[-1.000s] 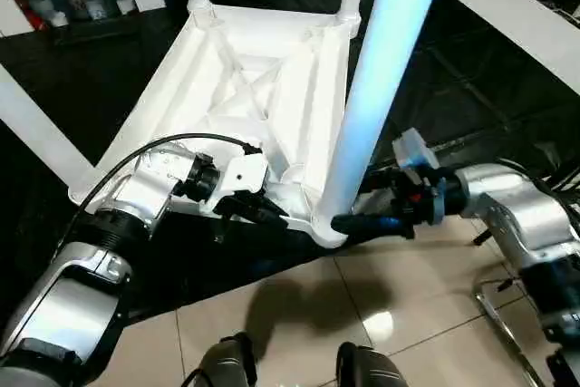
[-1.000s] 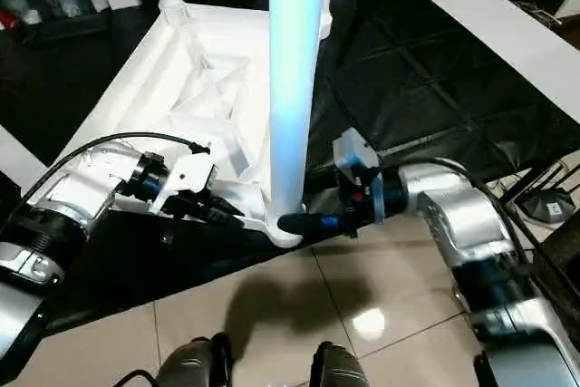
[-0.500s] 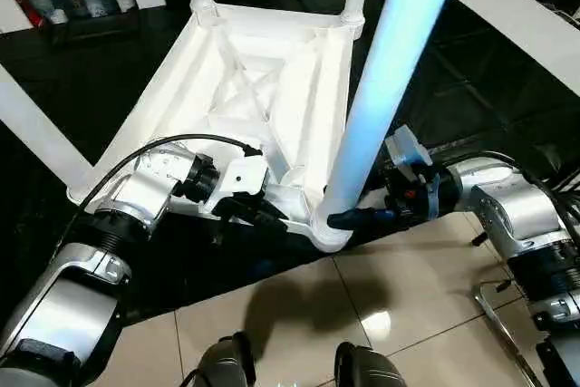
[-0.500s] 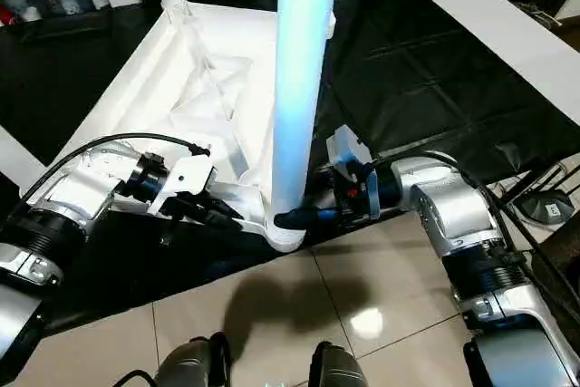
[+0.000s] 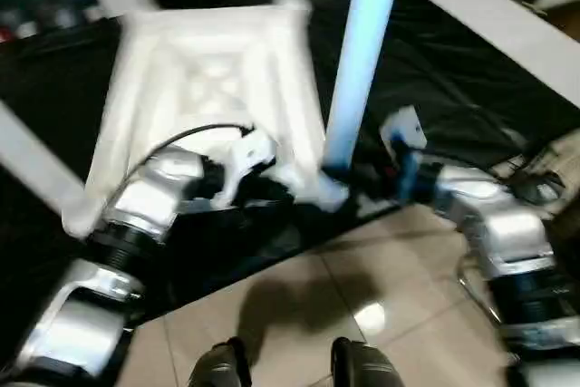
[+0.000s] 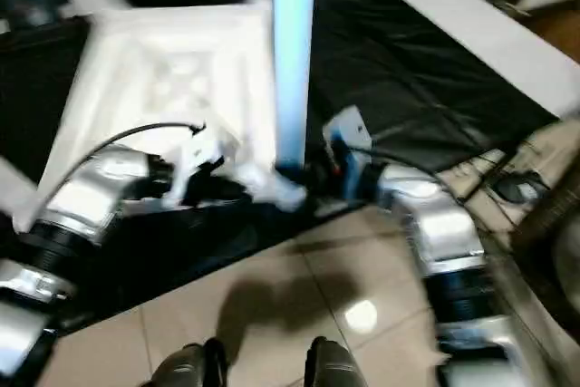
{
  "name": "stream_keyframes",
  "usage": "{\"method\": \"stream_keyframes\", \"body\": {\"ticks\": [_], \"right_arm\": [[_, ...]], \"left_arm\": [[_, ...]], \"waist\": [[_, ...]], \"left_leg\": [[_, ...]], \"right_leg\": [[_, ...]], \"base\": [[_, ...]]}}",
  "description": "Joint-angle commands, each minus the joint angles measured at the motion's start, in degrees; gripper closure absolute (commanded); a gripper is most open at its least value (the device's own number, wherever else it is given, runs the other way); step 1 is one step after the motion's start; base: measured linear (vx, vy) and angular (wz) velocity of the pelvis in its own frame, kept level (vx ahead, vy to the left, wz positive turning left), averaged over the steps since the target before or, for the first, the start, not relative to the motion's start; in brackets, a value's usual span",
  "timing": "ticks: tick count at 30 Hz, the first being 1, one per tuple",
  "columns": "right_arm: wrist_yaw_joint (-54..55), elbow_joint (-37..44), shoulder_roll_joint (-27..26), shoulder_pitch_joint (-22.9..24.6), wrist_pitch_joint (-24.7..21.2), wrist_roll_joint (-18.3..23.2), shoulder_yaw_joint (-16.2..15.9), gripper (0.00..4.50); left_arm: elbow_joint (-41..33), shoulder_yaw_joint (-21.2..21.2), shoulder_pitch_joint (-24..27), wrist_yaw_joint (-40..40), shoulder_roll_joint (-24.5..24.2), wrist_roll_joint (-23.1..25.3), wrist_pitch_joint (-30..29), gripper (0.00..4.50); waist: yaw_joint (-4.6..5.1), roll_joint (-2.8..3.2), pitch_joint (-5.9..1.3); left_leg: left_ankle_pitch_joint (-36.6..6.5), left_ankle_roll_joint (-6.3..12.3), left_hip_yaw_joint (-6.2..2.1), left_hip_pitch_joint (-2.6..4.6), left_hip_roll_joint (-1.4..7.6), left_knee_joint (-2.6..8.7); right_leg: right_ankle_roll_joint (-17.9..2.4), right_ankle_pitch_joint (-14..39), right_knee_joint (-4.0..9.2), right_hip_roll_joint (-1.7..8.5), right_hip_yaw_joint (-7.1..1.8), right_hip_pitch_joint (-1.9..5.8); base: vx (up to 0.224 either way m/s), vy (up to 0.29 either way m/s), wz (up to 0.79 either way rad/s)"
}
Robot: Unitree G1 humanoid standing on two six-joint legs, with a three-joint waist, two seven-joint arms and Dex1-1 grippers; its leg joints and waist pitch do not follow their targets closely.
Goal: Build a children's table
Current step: Rotate leg to tighten
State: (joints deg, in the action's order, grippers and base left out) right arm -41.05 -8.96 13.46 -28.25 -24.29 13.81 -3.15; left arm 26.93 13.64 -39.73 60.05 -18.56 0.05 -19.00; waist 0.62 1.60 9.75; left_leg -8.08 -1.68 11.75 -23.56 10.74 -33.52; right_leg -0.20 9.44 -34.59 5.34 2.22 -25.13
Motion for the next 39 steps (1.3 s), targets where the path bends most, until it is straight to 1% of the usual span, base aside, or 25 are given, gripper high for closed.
{"method": "stream_keyframes", "body": {"ticks": [1, 2, 4, 5, 6, 8, 9, 11, 12, 14, 15, 17, 19, 20, 21, 22, 25, 27, 28, 31, 34, 36, 37, 38, 39], "right_arm": [[5.2, -1.7, -5.8, 0.1, -2.3, -0.1, -5.3, 2.51], [9.9, -2.8, -8.4, -0.5, -2.0, -1.2, -4.4, 2.51], [15.8, -4.8, -11.4, -1.7, -1.6, -2.4, -2.9, 2.51], [15.8, -4.8, -11.4, -1.7, -1.6, -2.4, -2.9, 2.51], [21.8, -8.1, -14.7, -3.9, -0.4, -2.9, -0.7, 2.51], [24.0, -9.8, -16.1, -5.0, 0.7, -3.3, 0.2, 2.51], [26.2, -11.0, -16.9, -5.8, 2.3, -4.6, 0.7, 1.95], [27.6, -11.6, -17.3, -5.9, 4.2, -6.0, 1.1, 1.81], [26.8, -11.3, -17.0, -5.7, 5.0, -6.1, 1.2, 1.72], [23.9, -10.1, -15.9, -5.0, 5.7, -5.3, 1.0, 1.52], [21.9, -8.9, -14.5, -4.3, 6.1, -5.1, 0.9, 1.52], [16.9, -6.5, -10.6, -2.8, 6.8, -5.2, -0.4, 1.31], [14.9, -5.4, -9.0, -2.2, 6.7, -4.5, -0.2, 1.08], [12.4, -4.3, -7.5, -1.7, 6.9, -3.6, 0.0, 0.99], [7.3, -2.0, -4.1, -0.7, 7.5, -2.1, 0.2, 0.99], [5.5, -1.3, -3.0, -0.4, 7.7, -1.6, 0.4, 0.76], [-5.0, 1.5, 3.4, 1.0, 8.4, 1.1, 0.9, 0.62], [-10.9, 2.3, 6.9, 1.4, 8.3, 3.3, 1.3, 0.54], [-11.4, 2.4, 7.2, 1.5, 8.3, 3.5, 1.3, 0.54], [-22.5, 2.4, 13.2, 1.8, 9.2, 5.9, 0.0, 0.54], [-27.4, 1.7, 15.4, 1.6, 10.1, 6.2, -1.3, 0.54], [-32.1, -0.1, 17.2, 0.6, 10.8, 5.8, -2.9, 0.54], [-32.6, -0.3, 17.3, 0.5, 10.9, 5.8, -3.1, 0.54], [-33.6, -0.8, 17.6, 0.2, 11.2, 5.6, -3.5, 0.81], [-37.8, -3.1, 18.5, -1.2, 12.2, 4.9, -5.4, 0.89]], "left_arm": [[-3.2, -1.2, -0.2, -6.4, 5.9, -2.6, -0.7, 4.5], [-3.3, -1.7, -0.3, -9.9, 7.4, -1.7, -1.6, 4.5], [-3.4, -1.9, -0.6, -13.9, 9.1, -0.4, -2.2, 4.5], [-3.4, -1.9, -0.6, -13.9, 9.1, -0.4, -2.2, 4.5], [-1.7, -2.2, -1.5, -18.2, 10.8, 0.8, -0.9, 4.5], [-0.7, -2.0, -1.8, -20.1, 11.3, 1.7, -0.2, 4.5], [-0.4, -1.9, -2.0, -21.1, 11.5, 2.5, 0.1, 4.5], [-0.9, -1.4, -1.7, -21.0, 11.0, 3.4, 0.3, 4.5], [-1.3, -1.3, -1.4, -20.0, 10.6, 3.4, 0.6, 4.5], [-1.6, -1.1, -0.9, -18.4, 9.8, 3.1, 1.3, 4.5], [-1.6, -1.0, -0.4, -17.3, 9.1, 2.9, 1.4, 4.5], [-1.3, -0.3, 0.5, -13.9, 7.5, 2.4, 3.2, 4.5], [-1.2, -0.1, 1.0, -12.3, 6.9, 2.0, 3.9, 4.5], [-1.2, 0.0, 1.4, -10.7, 6.4, 1.4, 4.7, 4.5], [-1.4, 0.5, 2.3, -6.4, 5.2, 0.2, 6.7, 4.5], [-1.4, 0.6, 2.6, -5.2, 4.7, -0.1, 7.1, 4.5], [-1.5, 2.3, 3.8, 3.7, 1.9, -1.6, 11.0, 4.5], [-1.1, 3.5, 3.9, 8.3, -0.1, -1.9, 13.0, 4.5], [-1.0, 3.6, 3.8, 8.7, -0.2, -2.0, 13.1, 4.5], [-0.1, 5.7, 3.2, 17.4, -3.2, -2.5, 15.5, 4.5], [0.7, 7.0, 2.4, 20.6, -4.6, -1.8, 17.1, 4.5], [1.9, 8.2, 1.3, 23.4, -5.6, -1.0, 18.8, 4.5], [2.0, 8.4, 1.1, 23.7, -5.7, -0.9, 19.0, 4.5], [2.3, 8.6, 0.9, 24.2, -5.8, -0.7, 19.3, 4.5], [3.6, 9.3, -0.4, 26.1, -6.0, -0.2, 20.9, 4.5]], "waist": [[-0.02, -1.11, -3.47], [0.32, -1.08, -3.37], [0.64, -1.0, -3.61], [0.82, -0.91, -3.66], [0.86, -0.98, -3.75], [0.99, -0.73, -3.78], [1.04, -0.58, -3.77], [0.96, -0.68, -3.94], [0.94, -0.7, -3.94], [0.64, -0.62, -4.12], [0.59, -0.9, -4.11], [0.27, -0.9, -4.13], [0.1, -0.93, -4.26], [0.27, -1.43, -4.27], [0.03, -1.31, -4.35], [0.01, -1.45, -4.4], [-0.31, -1.34, -4.65], [-0.87, -1.2, -4.69], [-1.01, -1.15, -4.66], [-1.56, -1.05, -4.34], [-2.25, -0.9, -4.14], [-2.4, -1.03, -4.05], [-2.4, -1.11, -3.96], [-2.4, -1.15, -3.94], [-2.4, -1.31, -3.99]], "left_leg": [[-23.7, -2.03, -2.3, 1.49, 1.37, 4.76], [-24.1, -2.03, -2.49, 1.63, 1.24, 4.83], [-22.7, -1.59, -2.78, 1.58, 1.04, 5.19], [-22.2, -1.02, -2.83, 1.56, 1.02, 5.46], [-21.1, -0.4, -2.73, 1.51, 1.08, 5.67], [-21.5, 0.0, -2.56, 1.84, 1.27, 5.75], [-21.8, 0.14, -2.36, 2.01, 1.3, 5.74], [-21.0, 0.7, -2.05, 2.03, 1.29, 5.67], [-19.9, 1.24, -1.92, 1.84, 1.28, 5.65], [-18.6, 2.18, -1.6, 2.15, 1.36, 5.43], [-17.8, 2.84, -1.49, 2.0, 1.38, 5.42], [-17.0, 3.47, -1.46, 2.01, 1.39, 5.33], [-15.3, 4.52, -1.26, 1.94, 1.32, 5.15], [-14.0, 5.26, -1.17, 1.7, 1.28, 5.02], [-12.7, 5.81, -1.25, 1.54, 1.22, 4.88], [-12.3, 6.28, -1.14, 1.62, 1.24, 4.78], [-8.8, 8.55, -1.02, 1.56, 1.35, 4.4], [-7.4, 9.93, -0.96, 1.8, 1.51, 4.29], [-7.4, 10.05, -0.92, 1.93, 1.59, 4.3], [-9.2, 9.28, -0.89, 2.15, 1.92, 4.54], [-11.6, 7.8, -0.81, 2.51, 2.27, 4.79], [-13.3, 6.49, -0.83, 2.69, 2.32, 4.94], [-13.8, 6.34, -0.83, 2.62, 2.27, 4.92], [-14.0, 6.06, -0.85, 2.58, 2.24, 4.95], [-13.7, 5.84, -0.93, 2.35, 2.19, 4.93]], "right_leg": [[-6.2, 38.1, 6.21, 3.09, -1.45, 1.84], [-4.8, 40.1, 6.67, 3.13, -1.29, 1.85], [-4.1, 38.9, 6.96, 3.01, -1.21, 2.21], [-4.3, 36.6, 7.01, 2.84, -1.17, 2.3], [-5.0, 33.1, 6.91, 2.67, -1.28, 2.38], [-6.5, 29.0, 6.8, 2.38, -1.38, 2.08], [-7.4, 26.6, 6.66, 2.3, -1.52, 1.96], [-8.6, 22.9, 6.4, 2.28, -1.73, 2.07], [-9.1, 21.1, 6.23, 2.29, -1.82, 2.25], [-9.9, 18.3, 6.09, 2.25, -2.0, 2.28], [-10.4, 17.2, 6.0, 2.2, -2.0, 2.43], [-10.3, 17.4, 5.98, 2.27, -1.99, 2.62], [-10.7, 15.9, 5.96, 2.36, -2.09, 2.77], [-11.1, 14.7, 5.76, 2.33, -2.08, 2.91], [-11.4, 14.0, 5.54, 2.46, -2.07, 3.18], [-11.7, 13.2, 5.51, 2.4, -2.1, 3.18], [-13.5, 8.3, 4.77, 2.32, -2.13, 3.44], [-14.7, 6.2, 4.48, 2.26, -2.02, 3.4], [-14.9, 6.3, 4.47, 2.27, -2.03, 3.34], [-15.3, 9.4, 4.66, 2.19, -1.91, 3.15], [-15.2, 12.5, 4.89, 2.35, -2.06, 2.7], [-15.2, 14.0, 5.09, 2.42, -2.15, 2.57], [-15.1, 14.5, 5.15, 2.47, -2.17, 2.55], [-15.0, 14.8, 5.13, 2.5, -2.18, 2.64], [-15.0, 15.1, 5.12, 2.67, -2.13, 2.81]], "base": [[0.0, 0.0, 0.0], [0.0, 0.0, 0.0], [0.0, 0.0, 0.0], [0.0, 0.0, 0.0], [0.0, 0.0, 0.0], [0.0, 0.0, 0.0], [0.0, 0.0, 0.0], [0.0, 0.0, 0.0], [0.0, 0.0, 0.0], [0.0, 0.0, 0.0], [0.0, 0.0, 0.0], [0.0, 0.0, 0.0], [0.0, 0.0, 0.0], [0.0, 0.0, 0.0], [0.0, 0.0, 0.0], [0.0, 0.0, 0.0], [0.0, 0.0, 0.0], [0.0, 0.0, 0.0], [0.0, 0.0, 0.0], [0.0, 0.0, 0.0], [0.0, 0.0, 0.0], [0.0, 0.0, 0.0], [0.0, 0.0, 0.0], [0.0, 0.0, 0.0], [0.0, 0.0, 0.0]]}}
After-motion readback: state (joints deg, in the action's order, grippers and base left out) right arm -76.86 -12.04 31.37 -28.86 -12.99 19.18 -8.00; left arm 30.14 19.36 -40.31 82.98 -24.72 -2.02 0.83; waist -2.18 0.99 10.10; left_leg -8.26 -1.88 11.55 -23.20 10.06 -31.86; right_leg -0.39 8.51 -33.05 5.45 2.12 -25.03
